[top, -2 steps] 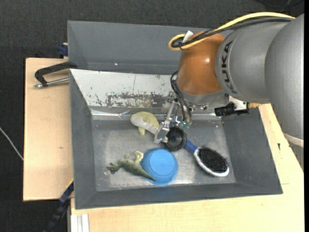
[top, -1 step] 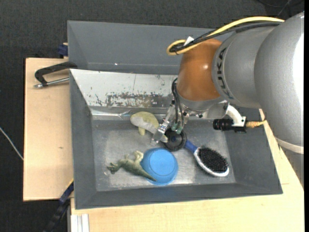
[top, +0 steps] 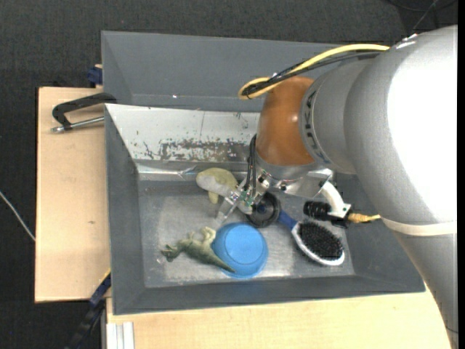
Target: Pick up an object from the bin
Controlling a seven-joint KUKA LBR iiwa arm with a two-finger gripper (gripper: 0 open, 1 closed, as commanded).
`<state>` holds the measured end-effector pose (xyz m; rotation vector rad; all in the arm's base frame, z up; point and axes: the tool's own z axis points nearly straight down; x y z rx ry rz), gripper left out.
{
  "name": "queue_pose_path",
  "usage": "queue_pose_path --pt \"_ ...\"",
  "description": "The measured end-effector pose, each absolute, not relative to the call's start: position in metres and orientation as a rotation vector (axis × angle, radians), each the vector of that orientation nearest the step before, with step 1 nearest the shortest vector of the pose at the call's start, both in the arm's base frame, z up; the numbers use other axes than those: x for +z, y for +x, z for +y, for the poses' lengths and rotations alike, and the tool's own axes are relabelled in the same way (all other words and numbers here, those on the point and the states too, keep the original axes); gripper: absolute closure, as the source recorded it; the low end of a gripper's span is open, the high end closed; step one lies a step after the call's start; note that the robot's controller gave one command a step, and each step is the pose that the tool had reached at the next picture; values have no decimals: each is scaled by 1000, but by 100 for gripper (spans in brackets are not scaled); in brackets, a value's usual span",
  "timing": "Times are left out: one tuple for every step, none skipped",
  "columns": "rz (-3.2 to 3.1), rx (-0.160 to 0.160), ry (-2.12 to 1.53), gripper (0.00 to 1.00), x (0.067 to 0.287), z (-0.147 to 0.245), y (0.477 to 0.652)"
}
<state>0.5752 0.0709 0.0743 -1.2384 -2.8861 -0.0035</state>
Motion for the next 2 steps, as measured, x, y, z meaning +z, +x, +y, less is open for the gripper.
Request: queue_pose_path --pt "-2889 -2 -1236 0 75 72 576" --pt "-2891 -12 -1233 100 79 75 578"
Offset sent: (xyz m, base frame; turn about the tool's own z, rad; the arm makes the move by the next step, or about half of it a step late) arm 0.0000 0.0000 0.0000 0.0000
